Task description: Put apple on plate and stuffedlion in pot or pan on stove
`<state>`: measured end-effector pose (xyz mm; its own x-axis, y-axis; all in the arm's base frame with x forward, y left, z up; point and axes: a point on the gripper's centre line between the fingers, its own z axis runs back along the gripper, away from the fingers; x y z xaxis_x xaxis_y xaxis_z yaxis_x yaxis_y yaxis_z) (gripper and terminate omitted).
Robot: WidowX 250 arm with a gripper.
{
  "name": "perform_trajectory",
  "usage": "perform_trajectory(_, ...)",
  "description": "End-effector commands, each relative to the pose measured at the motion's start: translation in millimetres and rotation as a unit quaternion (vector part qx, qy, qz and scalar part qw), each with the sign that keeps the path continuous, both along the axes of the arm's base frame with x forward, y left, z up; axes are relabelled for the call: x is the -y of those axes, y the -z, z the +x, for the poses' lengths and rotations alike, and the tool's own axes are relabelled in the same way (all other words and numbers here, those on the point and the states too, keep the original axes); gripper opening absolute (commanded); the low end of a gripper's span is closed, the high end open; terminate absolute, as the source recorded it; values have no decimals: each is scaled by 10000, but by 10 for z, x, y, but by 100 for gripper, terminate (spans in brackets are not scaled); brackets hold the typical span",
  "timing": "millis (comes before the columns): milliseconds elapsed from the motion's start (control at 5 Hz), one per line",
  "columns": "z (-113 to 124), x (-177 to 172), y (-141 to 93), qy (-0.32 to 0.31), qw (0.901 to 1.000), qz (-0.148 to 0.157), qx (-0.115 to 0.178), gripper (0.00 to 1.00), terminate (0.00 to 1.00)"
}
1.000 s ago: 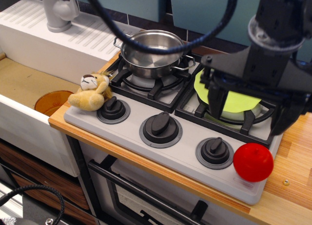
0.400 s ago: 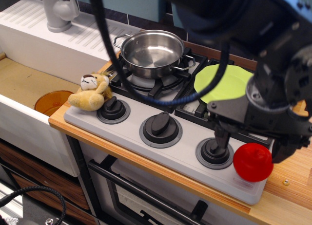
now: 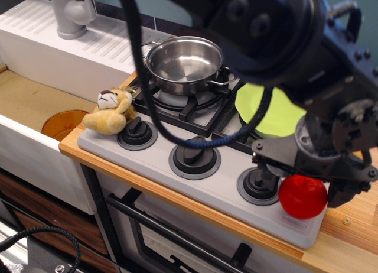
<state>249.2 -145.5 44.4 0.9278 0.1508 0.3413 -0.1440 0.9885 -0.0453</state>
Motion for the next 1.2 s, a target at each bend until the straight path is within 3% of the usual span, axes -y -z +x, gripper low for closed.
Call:
perform_trajectory(0,73,70,43,-59,9995,-141,270,0,0)
perform_trajectory(400,190,62,-339,-157,9998,-96,-70,0,0)
perform_trajectory(1000,1171,-421,-495,368,9993,-83,48,0,0)
